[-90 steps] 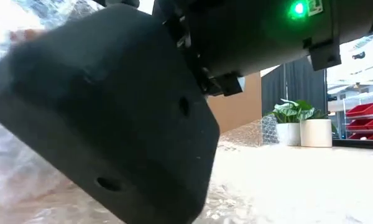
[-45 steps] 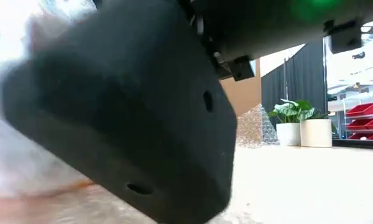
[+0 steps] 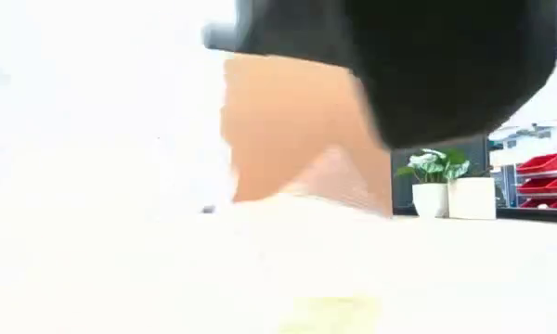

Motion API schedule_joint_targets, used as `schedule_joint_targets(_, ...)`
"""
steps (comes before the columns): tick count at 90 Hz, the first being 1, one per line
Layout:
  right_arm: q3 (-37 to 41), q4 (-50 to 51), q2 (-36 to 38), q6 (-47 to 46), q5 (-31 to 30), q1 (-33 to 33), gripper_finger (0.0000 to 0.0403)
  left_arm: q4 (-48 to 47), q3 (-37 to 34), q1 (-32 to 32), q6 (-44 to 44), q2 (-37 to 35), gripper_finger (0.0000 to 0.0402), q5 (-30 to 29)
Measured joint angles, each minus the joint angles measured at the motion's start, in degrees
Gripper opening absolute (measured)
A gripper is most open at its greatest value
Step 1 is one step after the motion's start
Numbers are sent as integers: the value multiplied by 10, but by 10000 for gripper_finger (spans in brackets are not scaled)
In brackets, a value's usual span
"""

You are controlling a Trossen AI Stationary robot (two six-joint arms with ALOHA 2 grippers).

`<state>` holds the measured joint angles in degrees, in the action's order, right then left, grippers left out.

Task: Wrap mug
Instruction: Wrap the orange mug using the transparent bubble wrap

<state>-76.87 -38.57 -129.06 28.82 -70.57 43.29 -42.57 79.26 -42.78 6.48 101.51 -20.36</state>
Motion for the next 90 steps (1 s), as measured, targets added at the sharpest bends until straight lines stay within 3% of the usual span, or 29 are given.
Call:
schedule_joint_targets(30, 188, 186, 152, -320, 24, -12, 207, -23, 0, -39, 45, 0, 9, -39)
schedule_joint_targets(36, 221, 207, 174, -399, 77, -26, 206, -40, 0, -41, 61, -1, 9, -55)
schedule_joint_targets(41, 242, 202, 179, -452, 159, -45, 205, -56, 0, -42, 71, -1, 9, -65)
schedule_joint_targets(49, 252, 188, 165, -491, 275, -82, 204, -60, 0, -42, 75, -1, 9, -69)
schedule_joint_targets(54, 253, 201, 146, -514, 312, -100, 203, -62, 0, -42, 75, -1, 9, -71)
schedule_joint_targets(64, 252, 255, 145, -562, 330, -118, 203, -68, 0, -44, 85, -1, 9, -74)
schedule_joint_targets(73, 254, 376, 168, -615, 324, -116, 203, -94, 0, -47, 106, -1, 9, -81)
schedule_joint_targets(90, 256, 607, 220, -736, 293, -90, 203, -106, 0, -36, 142, -1, 9, -179)
